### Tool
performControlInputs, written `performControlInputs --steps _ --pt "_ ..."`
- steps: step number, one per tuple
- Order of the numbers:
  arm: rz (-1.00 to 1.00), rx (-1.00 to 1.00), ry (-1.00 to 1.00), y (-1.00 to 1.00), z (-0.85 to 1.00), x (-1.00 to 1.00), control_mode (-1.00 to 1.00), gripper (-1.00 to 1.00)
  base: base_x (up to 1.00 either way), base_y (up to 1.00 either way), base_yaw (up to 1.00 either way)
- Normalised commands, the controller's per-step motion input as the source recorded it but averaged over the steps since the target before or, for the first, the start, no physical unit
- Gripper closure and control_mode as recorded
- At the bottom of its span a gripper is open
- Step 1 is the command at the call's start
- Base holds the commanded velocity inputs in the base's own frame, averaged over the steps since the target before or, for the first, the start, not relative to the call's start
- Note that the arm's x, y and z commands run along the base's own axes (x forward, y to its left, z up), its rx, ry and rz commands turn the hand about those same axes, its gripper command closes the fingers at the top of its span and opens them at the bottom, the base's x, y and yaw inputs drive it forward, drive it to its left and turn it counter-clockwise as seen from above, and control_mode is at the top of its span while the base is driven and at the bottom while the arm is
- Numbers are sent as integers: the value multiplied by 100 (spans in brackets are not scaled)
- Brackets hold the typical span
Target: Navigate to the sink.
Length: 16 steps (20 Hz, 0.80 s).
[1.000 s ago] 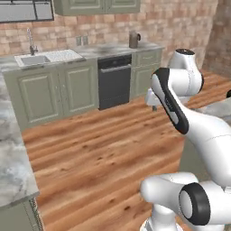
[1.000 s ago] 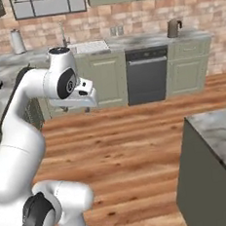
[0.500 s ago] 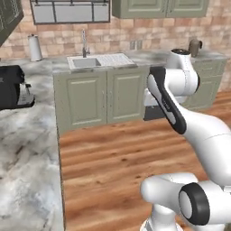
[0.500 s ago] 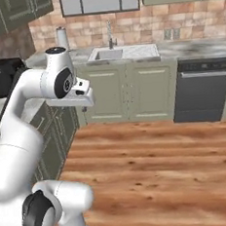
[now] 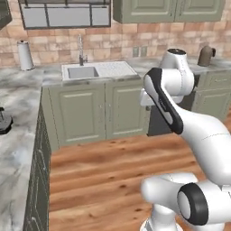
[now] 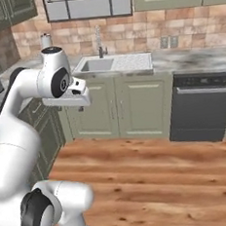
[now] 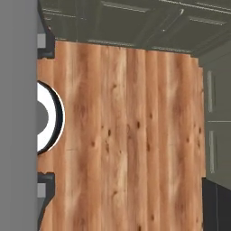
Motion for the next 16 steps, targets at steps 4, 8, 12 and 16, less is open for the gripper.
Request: performControlInputs --steps 4,8,12,16 --pt "0 0 0 0 0 0 100 -100 100 -27 0" --pt "0 0 0 0 0 0 100 -100 100 -20 1" --pt "0 0 0 0 0 0 100 -100 100 -11 2" --pt "0 0 0 0 0 0 100 -100 100 -20 3"
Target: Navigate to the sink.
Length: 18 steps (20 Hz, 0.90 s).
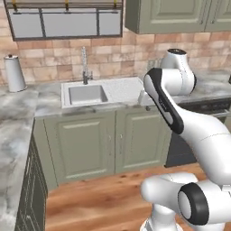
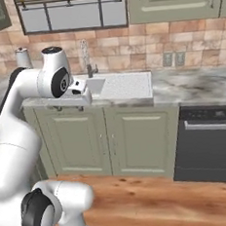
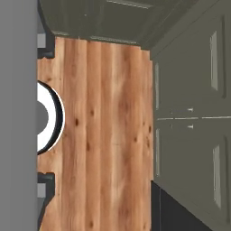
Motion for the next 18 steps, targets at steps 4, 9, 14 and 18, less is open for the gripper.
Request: performControlInputs --steps 4,9,14,18 --pt "0 0 0 0 0 0 100 -100 100 -26 4" --pt "0 0 0 0 0 0 100 -100 100 -22 3" --pt "0 0 0 0 0 0 100 -100 100 -25 3" --pt "0 0 0 0 0 0 100 -100 100 -19 3"
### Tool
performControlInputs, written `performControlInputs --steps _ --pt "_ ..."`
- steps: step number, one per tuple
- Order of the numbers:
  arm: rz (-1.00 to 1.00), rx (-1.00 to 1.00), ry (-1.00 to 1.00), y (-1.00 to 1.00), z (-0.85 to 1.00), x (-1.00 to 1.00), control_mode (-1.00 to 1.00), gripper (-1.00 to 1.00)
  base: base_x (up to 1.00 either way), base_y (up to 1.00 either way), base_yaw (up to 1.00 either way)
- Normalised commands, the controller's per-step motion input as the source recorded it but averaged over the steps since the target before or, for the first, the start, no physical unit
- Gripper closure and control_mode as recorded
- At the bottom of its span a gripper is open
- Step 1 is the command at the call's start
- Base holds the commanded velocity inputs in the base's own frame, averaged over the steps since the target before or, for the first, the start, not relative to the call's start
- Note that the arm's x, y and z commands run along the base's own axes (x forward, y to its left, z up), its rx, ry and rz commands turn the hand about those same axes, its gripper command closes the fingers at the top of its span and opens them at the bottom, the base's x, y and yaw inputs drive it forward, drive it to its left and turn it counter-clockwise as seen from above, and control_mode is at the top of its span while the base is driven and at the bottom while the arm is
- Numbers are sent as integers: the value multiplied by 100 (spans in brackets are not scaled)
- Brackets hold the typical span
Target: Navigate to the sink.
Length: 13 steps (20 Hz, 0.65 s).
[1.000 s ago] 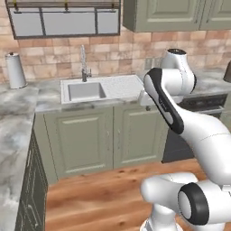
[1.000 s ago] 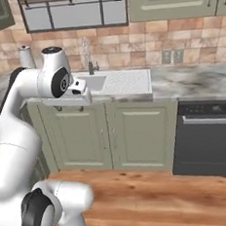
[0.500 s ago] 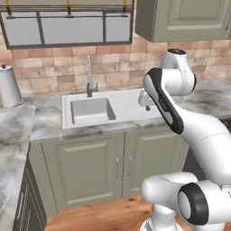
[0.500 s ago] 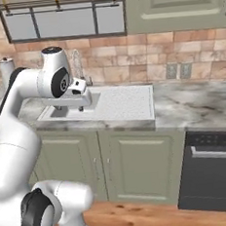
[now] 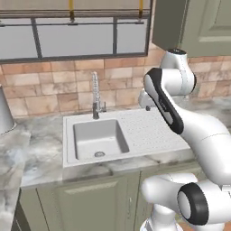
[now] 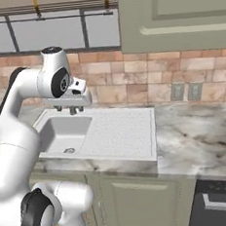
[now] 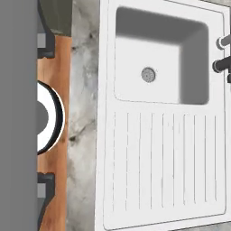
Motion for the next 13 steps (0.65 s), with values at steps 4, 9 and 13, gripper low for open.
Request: performControlInputs --steps 4,9,13 --pt "0 0 0 0 0 0 100 -100 92 -13 3" --pt "0 0 0 0 0 0 100 -100 33 -7 2" --pt "0 0 0 0 0 0 100 -100 0 0 0"
